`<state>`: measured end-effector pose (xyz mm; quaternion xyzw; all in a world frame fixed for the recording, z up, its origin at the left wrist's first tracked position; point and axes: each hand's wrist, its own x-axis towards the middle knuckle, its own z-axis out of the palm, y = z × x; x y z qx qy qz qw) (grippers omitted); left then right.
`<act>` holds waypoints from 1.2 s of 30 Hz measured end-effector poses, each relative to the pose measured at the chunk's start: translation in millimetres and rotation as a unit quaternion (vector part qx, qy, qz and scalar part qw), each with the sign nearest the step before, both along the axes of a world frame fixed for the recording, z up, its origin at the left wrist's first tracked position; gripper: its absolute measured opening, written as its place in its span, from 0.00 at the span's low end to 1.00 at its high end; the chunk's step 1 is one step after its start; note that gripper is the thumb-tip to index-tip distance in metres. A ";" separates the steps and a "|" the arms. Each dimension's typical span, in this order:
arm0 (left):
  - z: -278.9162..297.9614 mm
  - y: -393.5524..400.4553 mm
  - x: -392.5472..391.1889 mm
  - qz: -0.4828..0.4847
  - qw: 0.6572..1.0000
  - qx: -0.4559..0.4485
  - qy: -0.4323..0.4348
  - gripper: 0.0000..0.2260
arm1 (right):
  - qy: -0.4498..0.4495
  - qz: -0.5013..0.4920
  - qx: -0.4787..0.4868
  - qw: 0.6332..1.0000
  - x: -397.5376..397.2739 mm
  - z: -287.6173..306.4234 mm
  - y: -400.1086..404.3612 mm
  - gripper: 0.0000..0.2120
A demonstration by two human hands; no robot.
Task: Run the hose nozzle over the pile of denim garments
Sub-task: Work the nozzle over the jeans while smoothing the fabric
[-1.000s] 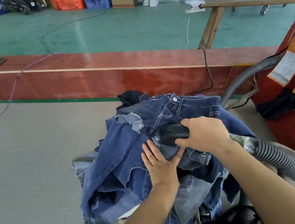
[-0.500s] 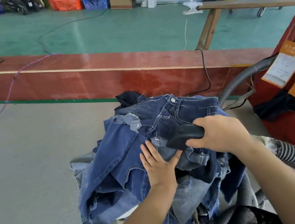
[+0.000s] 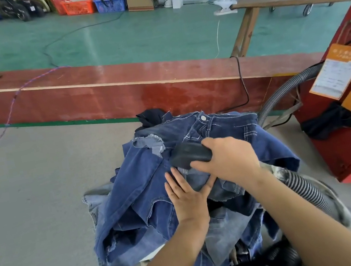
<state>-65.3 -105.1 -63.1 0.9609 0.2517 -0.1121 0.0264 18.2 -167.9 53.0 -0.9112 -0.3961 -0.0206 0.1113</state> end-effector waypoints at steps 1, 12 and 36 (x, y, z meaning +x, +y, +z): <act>1.6 -1.6 -0.2 0.004 1.000 0.007 -0.002 0.47 | 0.022 -0.010 0.029 0.999 2.9 6.4 -2.9 0.16; 7.6 -14.3 0.0 0.030 0.999 0.005 0.045 0.44 | -0.057 0.017 -0.095 0.994 2.0 1.9 -29.1 0.17; 0.2 -11.2 1.5 0.021 0.999 0.010 0.025 0.44 | -0.017 0.010 -0.092 0.996 3.2 11.8 -32.4 0.17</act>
